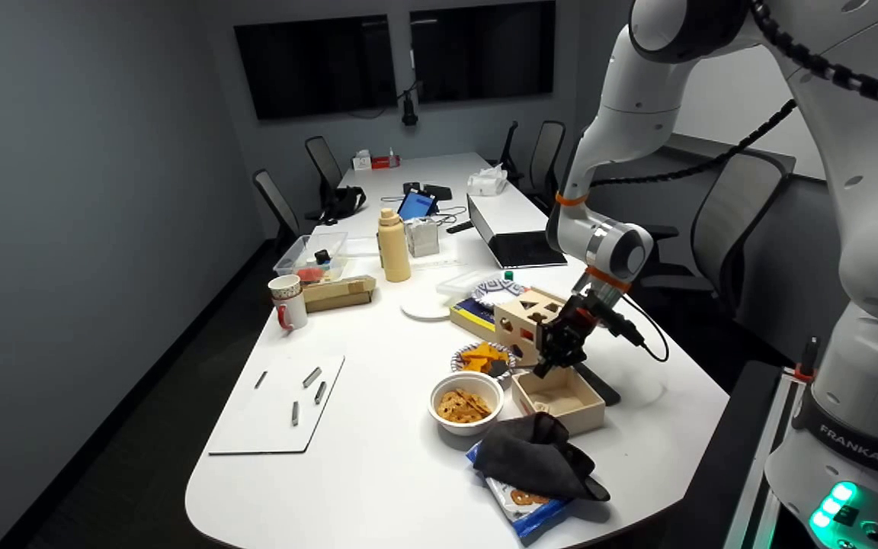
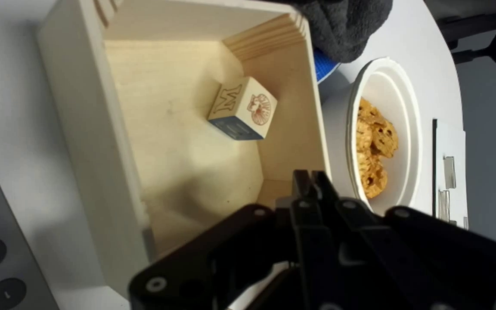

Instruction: Use the silver spoon to stir the contents in the black and white bowl on the left.

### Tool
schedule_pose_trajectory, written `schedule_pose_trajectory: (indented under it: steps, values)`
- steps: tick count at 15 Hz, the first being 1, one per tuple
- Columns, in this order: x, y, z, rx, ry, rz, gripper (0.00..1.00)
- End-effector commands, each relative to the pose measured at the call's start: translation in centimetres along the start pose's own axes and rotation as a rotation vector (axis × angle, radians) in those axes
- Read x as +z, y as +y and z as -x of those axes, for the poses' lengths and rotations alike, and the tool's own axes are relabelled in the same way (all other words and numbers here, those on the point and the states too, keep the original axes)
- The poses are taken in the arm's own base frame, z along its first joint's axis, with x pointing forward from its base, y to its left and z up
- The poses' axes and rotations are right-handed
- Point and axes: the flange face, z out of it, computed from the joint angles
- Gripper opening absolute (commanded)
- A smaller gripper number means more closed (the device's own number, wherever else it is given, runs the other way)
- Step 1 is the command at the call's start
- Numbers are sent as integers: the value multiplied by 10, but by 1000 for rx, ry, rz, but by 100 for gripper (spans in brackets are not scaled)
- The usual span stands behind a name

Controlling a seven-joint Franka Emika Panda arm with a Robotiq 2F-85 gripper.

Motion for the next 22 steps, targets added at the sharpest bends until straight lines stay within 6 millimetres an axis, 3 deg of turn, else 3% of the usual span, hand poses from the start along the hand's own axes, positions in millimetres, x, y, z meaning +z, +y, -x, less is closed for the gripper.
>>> schedule_pose_trajectory:
  steps: [1,6,12,17,22]
  values:
    - [-6,-13,0,2,-29,15,1]
    - [-13,-55,-2,-21,-109,191,1]
    - [9,-99,-15,-34,-191,478,1]
    - [19,-134,-15,-127,-130,591,1]
    - [7,-159,-15,-189,-37,692,1]
